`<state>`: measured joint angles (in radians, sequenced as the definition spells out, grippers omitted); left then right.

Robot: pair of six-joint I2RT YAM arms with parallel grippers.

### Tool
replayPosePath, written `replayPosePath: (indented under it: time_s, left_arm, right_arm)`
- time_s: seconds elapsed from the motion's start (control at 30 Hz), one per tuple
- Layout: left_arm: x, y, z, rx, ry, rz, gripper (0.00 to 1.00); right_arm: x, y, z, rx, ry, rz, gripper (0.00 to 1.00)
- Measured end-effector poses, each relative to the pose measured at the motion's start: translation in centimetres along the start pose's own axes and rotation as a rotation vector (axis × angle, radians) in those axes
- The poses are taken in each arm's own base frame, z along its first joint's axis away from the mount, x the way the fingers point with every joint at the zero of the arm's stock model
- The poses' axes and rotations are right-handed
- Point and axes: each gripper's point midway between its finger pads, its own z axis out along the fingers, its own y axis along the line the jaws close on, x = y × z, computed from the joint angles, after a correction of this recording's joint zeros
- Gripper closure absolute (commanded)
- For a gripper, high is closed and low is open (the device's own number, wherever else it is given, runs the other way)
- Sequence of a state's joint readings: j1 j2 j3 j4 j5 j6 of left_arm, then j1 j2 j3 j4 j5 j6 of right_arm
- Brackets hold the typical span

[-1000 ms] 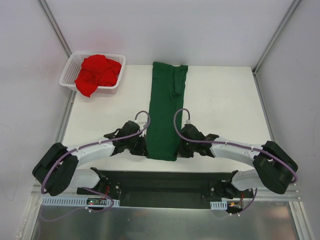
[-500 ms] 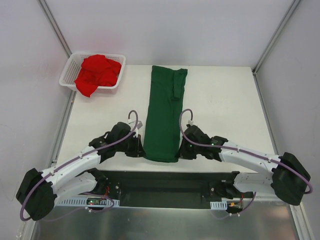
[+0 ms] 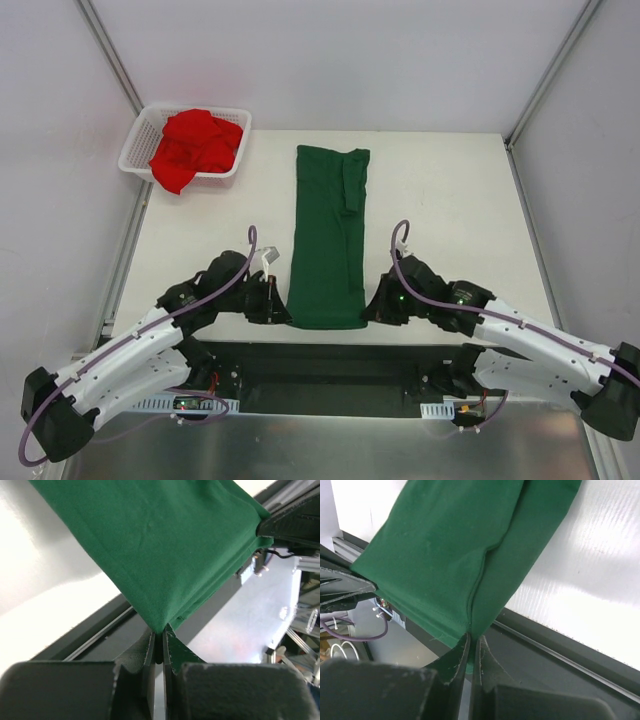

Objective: Fold and stack the t-shirts
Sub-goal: Grab the bottom of the folded rectangular tshirt with both arms, then fold the folded rectangular tshirt in 1/3 of the way

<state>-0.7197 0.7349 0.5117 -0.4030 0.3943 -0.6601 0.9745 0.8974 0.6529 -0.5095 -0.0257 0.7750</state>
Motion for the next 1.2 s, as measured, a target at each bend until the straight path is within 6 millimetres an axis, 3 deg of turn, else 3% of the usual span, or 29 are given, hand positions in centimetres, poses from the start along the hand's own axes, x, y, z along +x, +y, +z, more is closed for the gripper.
replayPosePath:
  time_s: [0.13,0.33,0.7,1.2]
  left_arm:
    - [-0.9,-1.5,-0.7,0.017,0.003,-0.001,1.00]
    - [-3.7,-2.8,-1.0,-0.024,-0.021,0.022,1.00]
    - [-6.8,-1.0,0.8,-0.187,-0.030,0.071,1.00]
    - [-9.2,0.8,3.3,-0.278,-0.066,0.101,1.00]
  right_arm:
    - [-0.8,0.6,-1.4,0.011,-0.023,-0.003,0.99]
    - [-2.9,1.2,-2.5,0.061,-0.088,-0.041,0.99]
    - [-5.7,1.1,-0.7,0.197,-0.140,-0.144,0.99]
    - [-10.0,-0.1,1.7,0.273,-0.170,-0.169,0.99]
